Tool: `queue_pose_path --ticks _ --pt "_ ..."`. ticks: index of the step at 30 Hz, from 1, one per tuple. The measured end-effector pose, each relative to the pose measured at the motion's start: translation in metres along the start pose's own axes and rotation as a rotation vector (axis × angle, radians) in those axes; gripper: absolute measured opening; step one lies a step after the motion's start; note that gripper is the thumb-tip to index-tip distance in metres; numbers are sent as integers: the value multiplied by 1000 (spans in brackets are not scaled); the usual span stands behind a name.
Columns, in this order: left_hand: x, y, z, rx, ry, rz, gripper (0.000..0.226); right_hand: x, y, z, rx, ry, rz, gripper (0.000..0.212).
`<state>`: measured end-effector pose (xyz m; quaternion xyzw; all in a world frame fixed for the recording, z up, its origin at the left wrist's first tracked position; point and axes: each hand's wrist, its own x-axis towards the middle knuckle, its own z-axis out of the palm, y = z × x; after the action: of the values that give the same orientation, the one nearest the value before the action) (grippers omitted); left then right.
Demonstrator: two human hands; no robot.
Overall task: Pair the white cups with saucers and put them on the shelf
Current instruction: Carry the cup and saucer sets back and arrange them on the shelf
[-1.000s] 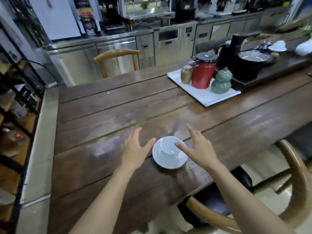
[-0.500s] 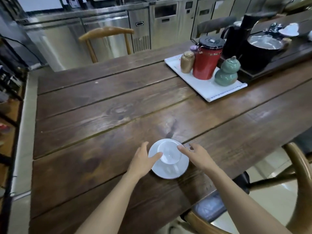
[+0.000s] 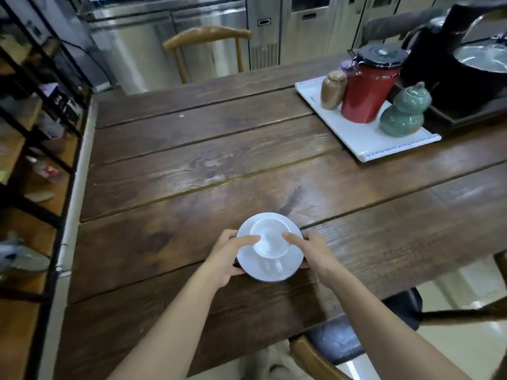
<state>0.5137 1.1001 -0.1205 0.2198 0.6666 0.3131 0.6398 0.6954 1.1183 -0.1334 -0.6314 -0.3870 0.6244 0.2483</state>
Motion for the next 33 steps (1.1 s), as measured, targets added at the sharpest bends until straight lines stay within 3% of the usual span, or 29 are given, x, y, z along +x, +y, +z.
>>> queue_pose_path --ticks 5,16,22,26,30,33 --pt "-36 -10 -17 -171 15 46 56 -16 -20 18 -37 -108 -114 44" --pt "-167 -69 -100 -355 343 320 53 -98 -23 122 -137 -376 -294 33" --pt "-255 -128 -158 -512 512 407 54 -181 -10 208 -247 -543 -351 54" --pt "-335 -184 -214 -555 698 451 49 -254 23 288 -241 -697 -329 48" --pt "-421 -246 -271 -579 909 466 40 -334 63 370 -258 -876 -295 85" --pt "-483 -289 -302 -600 1061 468 48 -397 89 420 -265 -999 -318 73"
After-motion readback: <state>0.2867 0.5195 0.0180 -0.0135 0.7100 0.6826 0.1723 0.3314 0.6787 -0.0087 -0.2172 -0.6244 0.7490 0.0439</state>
